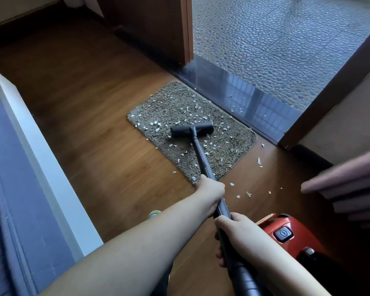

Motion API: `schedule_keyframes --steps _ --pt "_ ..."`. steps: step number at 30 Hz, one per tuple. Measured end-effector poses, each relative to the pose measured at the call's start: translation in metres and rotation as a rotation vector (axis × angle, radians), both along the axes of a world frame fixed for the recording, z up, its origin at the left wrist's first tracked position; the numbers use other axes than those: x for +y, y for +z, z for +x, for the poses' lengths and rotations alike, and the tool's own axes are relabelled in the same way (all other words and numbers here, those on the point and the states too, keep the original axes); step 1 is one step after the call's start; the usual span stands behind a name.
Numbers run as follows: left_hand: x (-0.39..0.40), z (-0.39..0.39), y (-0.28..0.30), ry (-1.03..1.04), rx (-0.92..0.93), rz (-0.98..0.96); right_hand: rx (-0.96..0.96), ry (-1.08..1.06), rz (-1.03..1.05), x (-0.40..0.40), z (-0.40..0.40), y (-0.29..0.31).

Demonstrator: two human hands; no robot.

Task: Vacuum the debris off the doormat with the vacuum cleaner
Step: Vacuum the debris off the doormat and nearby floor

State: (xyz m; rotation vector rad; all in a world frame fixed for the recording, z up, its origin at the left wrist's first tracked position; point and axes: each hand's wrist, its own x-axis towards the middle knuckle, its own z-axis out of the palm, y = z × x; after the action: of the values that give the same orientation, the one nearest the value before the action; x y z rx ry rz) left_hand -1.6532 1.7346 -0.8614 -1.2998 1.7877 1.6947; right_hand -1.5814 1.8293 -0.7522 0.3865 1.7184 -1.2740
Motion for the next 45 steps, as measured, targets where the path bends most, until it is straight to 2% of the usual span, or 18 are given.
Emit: schedule_keyframes --steps 25,35,45 --pt "-0.049 -0.034 0.0 -0.065 0.088 0.018 -0.001 -0.103 -0.076 -0.049 -0.031 -0.025" --pt "-0.029 -0.021 0.012 -0.044 0.115 0.004 0.025 -0.046 -0.04 -0.032 -0.02 -0.006" --pt "0.022 -0.003 0.011 -0.081 0.06 0.053 0.01 -0.069 0.001 0.015 0.0 0.009"
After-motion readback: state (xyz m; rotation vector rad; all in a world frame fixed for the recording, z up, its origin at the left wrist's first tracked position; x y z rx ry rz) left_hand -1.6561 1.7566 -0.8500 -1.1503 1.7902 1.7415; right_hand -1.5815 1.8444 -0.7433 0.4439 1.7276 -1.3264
